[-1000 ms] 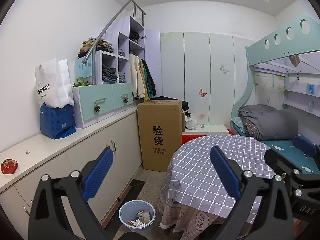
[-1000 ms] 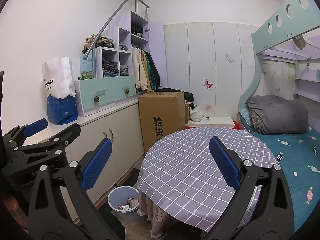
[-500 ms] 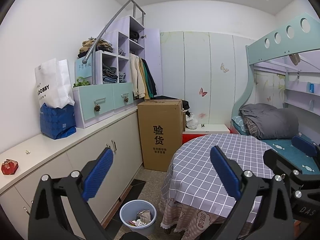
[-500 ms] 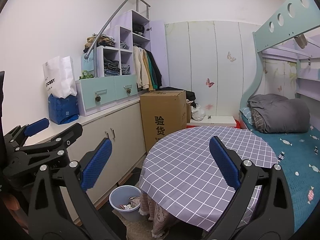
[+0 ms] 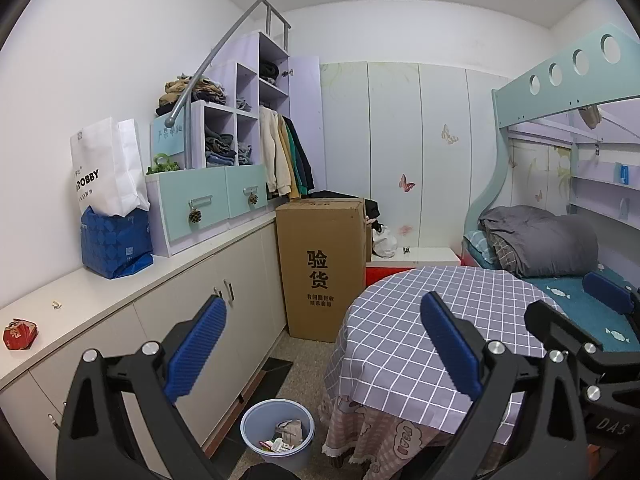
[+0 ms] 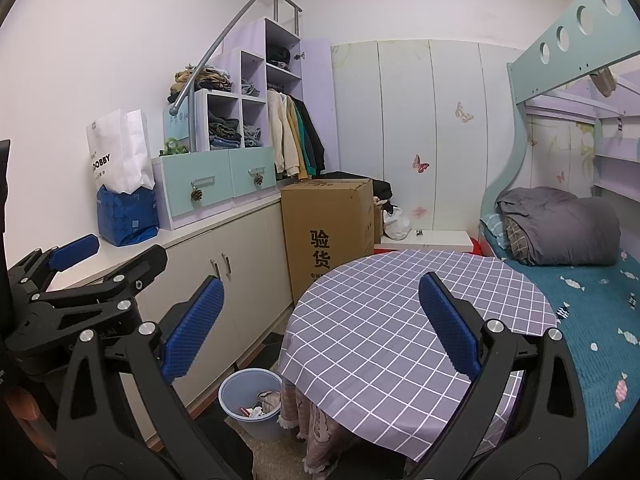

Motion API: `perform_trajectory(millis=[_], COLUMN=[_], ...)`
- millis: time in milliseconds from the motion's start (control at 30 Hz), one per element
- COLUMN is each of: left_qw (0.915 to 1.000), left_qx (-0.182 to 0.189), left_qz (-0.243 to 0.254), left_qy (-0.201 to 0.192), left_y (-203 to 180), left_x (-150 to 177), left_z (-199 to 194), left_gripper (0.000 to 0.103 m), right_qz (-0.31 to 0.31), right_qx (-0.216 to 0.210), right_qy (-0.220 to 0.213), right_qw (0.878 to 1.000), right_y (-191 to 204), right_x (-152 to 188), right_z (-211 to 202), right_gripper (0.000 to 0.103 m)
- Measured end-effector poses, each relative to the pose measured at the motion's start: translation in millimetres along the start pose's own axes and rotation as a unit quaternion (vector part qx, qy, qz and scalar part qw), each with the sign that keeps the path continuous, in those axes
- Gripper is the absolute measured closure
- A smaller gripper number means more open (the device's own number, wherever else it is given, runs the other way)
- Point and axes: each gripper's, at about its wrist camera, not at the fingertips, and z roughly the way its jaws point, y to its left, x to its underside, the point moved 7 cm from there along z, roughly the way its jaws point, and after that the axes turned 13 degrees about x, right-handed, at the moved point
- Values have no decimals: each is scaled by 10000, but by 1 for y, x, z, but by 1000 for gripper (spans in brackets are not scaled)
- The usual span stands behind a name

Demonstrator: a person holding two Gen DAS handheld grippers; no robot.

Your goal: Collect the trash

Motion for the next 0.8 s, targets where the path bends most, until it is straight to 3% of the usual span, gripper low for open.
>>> perform_trajectory(millis=[800], left_qw=[10000], left_qx=[15], left_qz=[2], left_qy=[84], left_y=[6], left_x=[4], left_z=[4], left_gripper=[7], right_qz=[-12], right_qx=[-39], right_qy=[83], right_qw=[10000], right_y=[-6], right_x=[6], right_z=[2], right_gripper=[7])
